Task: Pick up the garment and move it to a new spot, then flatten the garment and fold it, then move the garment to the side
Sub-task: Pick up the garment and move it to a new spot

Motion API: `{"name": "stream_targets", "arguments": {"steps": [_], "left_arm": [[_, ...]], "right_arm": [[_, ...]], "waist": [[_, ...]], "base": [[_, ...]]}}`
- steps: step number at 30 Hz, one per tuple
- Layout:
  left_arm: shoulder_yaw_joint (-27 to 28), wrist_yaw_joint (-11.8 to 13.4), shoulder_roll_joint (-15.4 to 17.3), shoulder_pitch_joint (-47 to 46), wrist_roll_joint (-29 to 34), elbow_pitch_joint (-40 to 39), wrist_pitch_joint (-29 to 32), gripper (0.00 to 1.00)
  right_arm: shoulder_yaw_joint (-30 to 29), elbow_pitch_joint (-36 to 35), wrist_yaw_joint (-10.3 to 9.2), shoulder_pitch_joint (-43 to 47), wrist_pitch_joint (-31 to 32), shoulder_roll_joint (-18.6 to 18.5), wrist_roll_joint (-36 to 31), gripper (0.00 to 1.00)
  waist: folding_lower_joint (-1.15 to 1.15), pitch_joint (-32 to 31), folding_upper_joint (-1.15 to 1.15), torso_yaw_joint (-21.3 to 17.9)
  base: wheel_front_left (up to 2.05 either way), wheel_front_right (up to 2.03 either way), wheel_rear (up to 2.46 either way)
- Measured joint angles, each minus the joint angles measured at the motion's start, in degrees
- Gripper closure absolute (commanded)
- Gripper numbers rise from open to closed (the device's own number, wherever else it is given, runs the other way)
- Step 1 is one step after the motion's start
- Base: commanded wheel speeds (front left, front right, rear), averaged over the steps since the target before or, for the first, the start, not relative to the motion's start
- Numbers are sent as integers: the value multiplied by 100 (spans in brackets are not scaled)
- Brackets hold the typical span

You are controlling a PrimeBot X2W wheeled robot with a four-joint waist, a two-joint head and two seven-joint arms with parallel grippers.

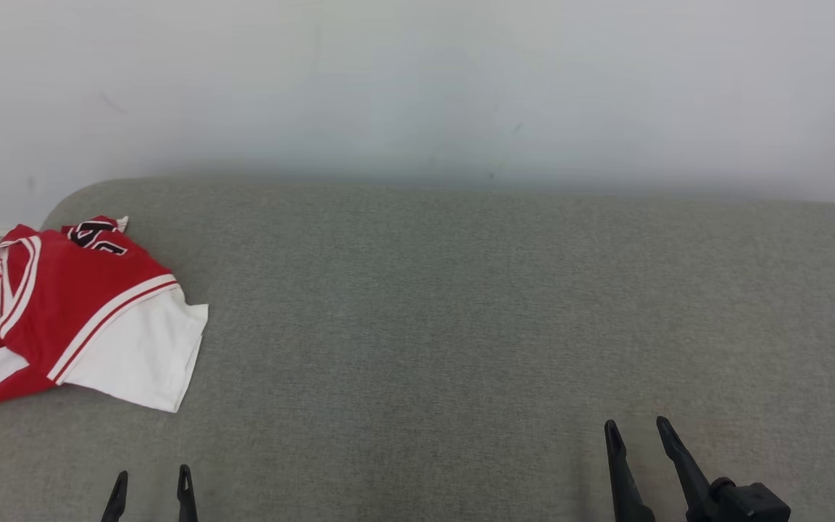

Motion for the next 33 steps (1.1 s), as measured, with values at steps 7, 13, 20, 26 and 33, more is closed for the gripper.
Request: {"name": "stream_targets", "arguments": {"steps": [7,13,20,26,33], "left_arm": [[-3,70,0,101,-8,21,0,0],[40,79,-1,127,-34,51,0,0],[93,80,-1,206,-49,63,0,0],[153,77,0,235,-68,65,0,0],[189,121,-1,270,-94,60,0,0]], "right_arm": [[34,24,0,54,1,1,52,0],[68,29,0,76,0,1,57,0],[126,52,0,149,0,1,67,0],[143,55,0,171,1,1,68,0],[185,66,0,176,1,1,68,0]], "waist": [[0,-39,0,510],[0,-79,0,912],[0,-143,0,1439],[-1,-193,0,1800],[-1,-224,0,2011]], "base": [[0,0,0],[0,0,0],[0,0,0],[0,0,0],[0,0,0]]}}
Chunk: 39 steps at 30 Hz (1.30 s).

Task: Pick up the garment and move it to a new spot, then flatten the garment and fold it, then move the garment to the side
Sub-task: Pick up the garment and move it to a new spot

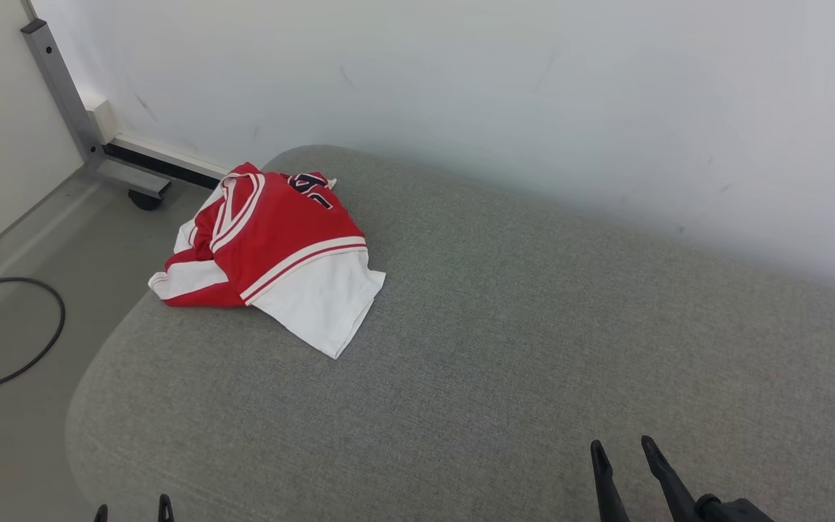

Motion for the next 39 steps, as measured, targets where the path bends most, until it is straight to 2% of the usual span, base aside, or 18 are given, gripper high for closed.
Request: {"name": "stream_targets", "arguments": {"steps": [12,16,21,31,35,39], "left_arm": [[97,33,-2,-65,-105,-25,0,0],[238,43,-2,-344,-200,-75,0,0],[603,-107,21,-1024,-210,-103,0,0],[1185,-415,520,-2560,-468,402,0,0],[1154,-504,672,-3150,-701,927,-1,0],[922,-514,1047,-3780,-1061,1790,-1,0]], "right_arm": [[87,0,0,-4,0,0,-12,0],[169,1,0,-85,-1,2,-74,0],[183,-15,0,-275,-1,0,-164,0],[210,-67,0,-488,0,0,-245,0],[185,-114,0,-577,0,0,-308,0],[179,-186,0,-619,-1,-2,-366,0]], "waist": [[0,17,0,-103],[0,91,0,-223],[1,244,0,-528],[1,615,0,-1202],[1,871,1,-1376],[1,1103,1,-1512]], "base": [[0,0,0],[0,0,0],[0,0,0],[0,0,0],[0,0,0],[0,0,0]]}}
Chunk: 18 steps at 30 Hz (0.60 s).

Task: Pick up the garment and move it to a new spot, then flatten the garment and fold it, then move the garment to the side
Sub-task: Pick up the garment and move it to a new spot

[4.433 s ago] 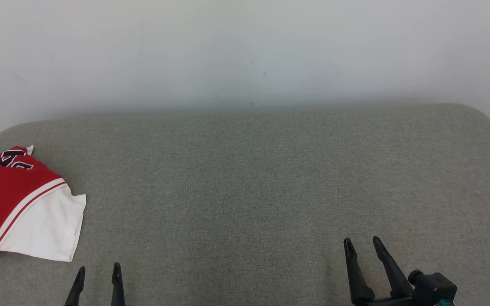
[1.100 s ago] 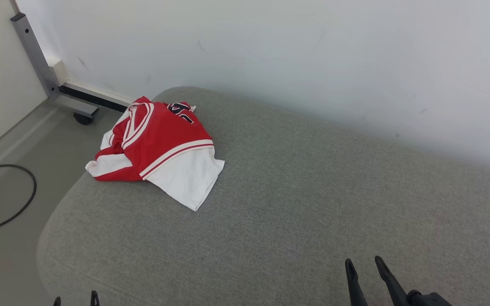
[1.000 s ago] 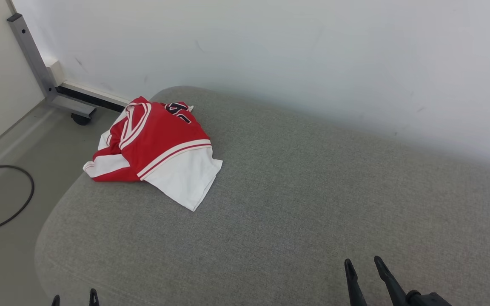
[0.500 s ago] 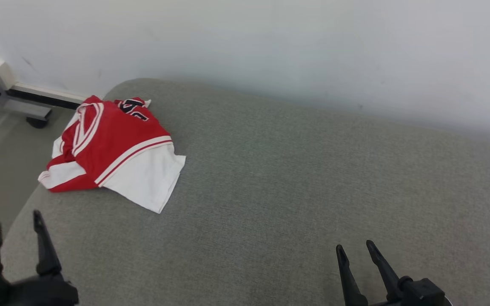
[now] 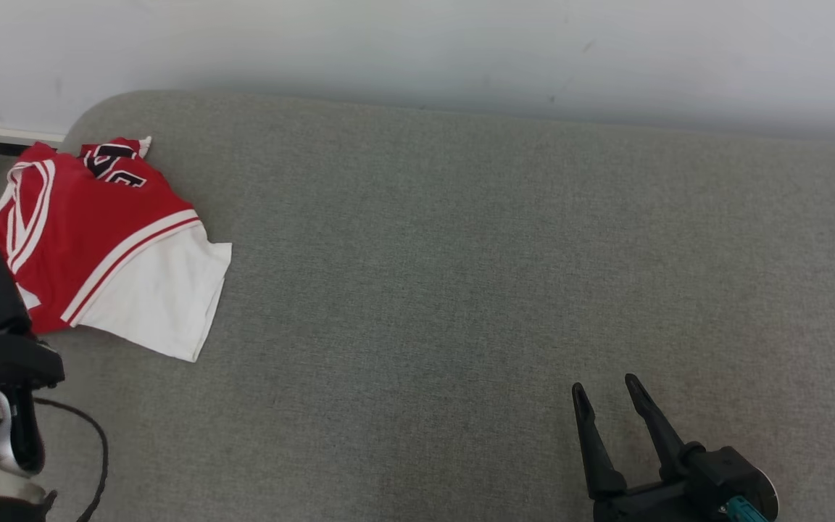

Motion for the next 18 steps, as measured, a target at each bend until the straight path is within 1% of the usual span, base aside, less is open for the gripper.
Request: {"name": "stream_targets", "arguments": {"steps": [5,8,11,14,18], "left_arm": [[-733,-25,523,-619,-699,812,60,0],[-1161,-25,826,-993,-1074,1138,268,0],[-1599,-29,985,-1328,-1426,1444,553,0],[-1870,-34,1146,-1658,-1729,1808,892,0],[-2179,-34,1383,-2052,-1789,2232,1173,0]], "right_arm": [[12,-42,0,-119,1,1,-68,0],[-11,-112,0,-208,1,2,-135,0],[-60,-191,0,-261,0,1,-211,0],[-86,-229,0,-302,0,1,-276,0],[-81,-304,0,-421,1,2,-357,0]], "waist": [[0,229,0,-151],[0,369,0,-220],[0,519,0,-268],[0,662,0,-299],[0,846,0,-340]], "base": [[0,0,0],[0,0,0],[0,0,0],[0,0,0],[0,0,0]]}}
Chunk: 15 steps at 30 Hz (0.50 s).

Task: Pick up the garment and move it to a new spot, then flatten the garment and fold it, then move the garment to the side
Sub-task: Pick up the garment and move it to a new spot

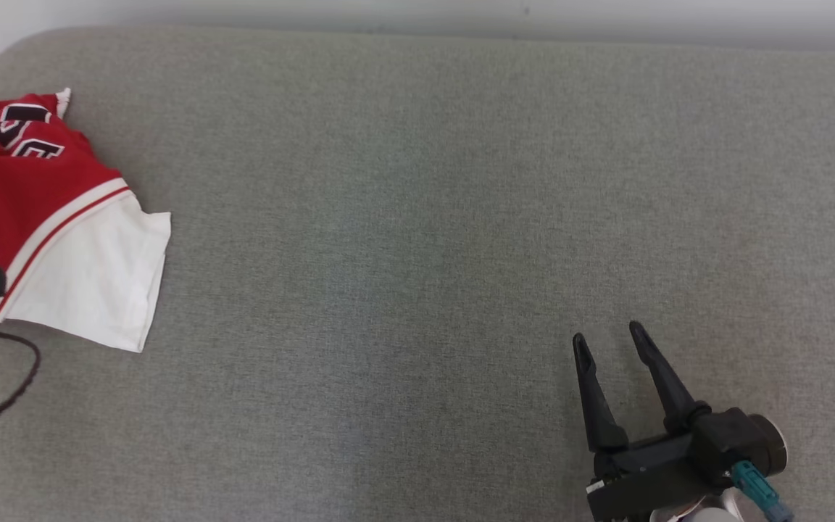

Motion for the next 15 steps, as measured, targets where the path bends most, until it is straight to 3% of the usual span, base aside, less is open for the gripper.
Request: {"name": "stream_targets", "arguments": {"steps": [15], "left_arm": [[-437,0,151,-725,-307,1343,860,0]], "right_arm": [[25,-263,0,-280,0,-1,-113,0]], "waist": [[0,578,0,-223]], "base": [[0,0,0]]}}
